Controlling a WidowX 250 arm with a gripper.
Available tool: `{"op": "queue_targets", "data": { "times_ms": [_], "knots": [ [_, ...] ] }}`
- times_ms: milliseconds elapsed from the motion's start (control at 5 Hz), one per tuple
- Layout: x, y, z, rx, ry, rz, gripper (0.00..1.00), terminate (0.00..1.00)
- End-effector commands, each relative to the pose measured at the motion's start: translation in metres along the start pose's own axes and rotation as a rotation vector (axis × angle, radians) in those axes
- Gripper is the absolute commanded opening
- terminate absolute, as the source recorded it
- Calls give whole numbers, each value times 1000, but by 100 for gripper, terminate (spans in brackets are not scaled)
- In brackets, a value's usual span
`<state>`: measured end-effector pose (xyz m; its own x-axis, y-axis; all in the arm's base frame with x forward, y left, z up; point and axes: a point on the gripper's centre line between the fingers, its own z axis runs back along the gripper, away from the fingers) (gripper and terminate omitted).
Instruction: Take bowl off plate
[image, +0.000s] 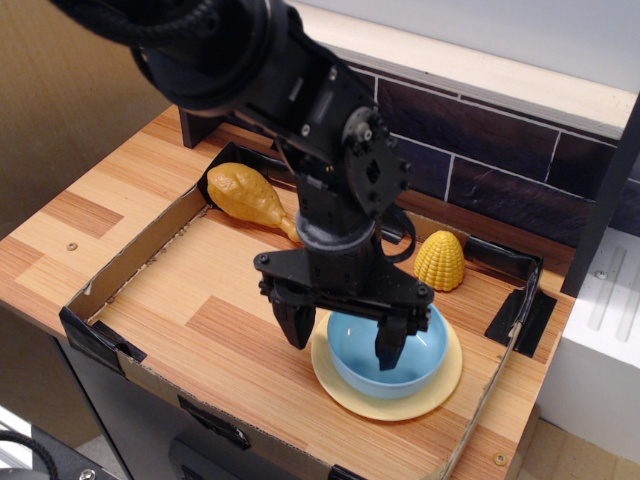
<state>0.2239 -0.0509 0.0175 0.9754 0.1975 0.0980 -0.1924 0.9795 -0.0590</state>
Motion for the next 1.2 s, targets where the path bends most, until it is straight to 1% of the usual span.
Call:
{"op": "queue_targets", "data": {
  "times_ms": [0, 200, 400, 600, 800, 1000],
  "knots": [
    [8, 3, 5, -28, -36, 51, 0, 0],
    [12, 6, 12, -56, -43, 73, 0, 0],
    [13, 8, 24, -90, -63, 75, 0, 0],
    [14, 21, 39, -112, -67, 98, 0, 0],
    [20, 54, 39, -88, -70, 124, 0, 0],
    [21, 84, 30, -51, -77, 107, 0, 0]
  ]
}}
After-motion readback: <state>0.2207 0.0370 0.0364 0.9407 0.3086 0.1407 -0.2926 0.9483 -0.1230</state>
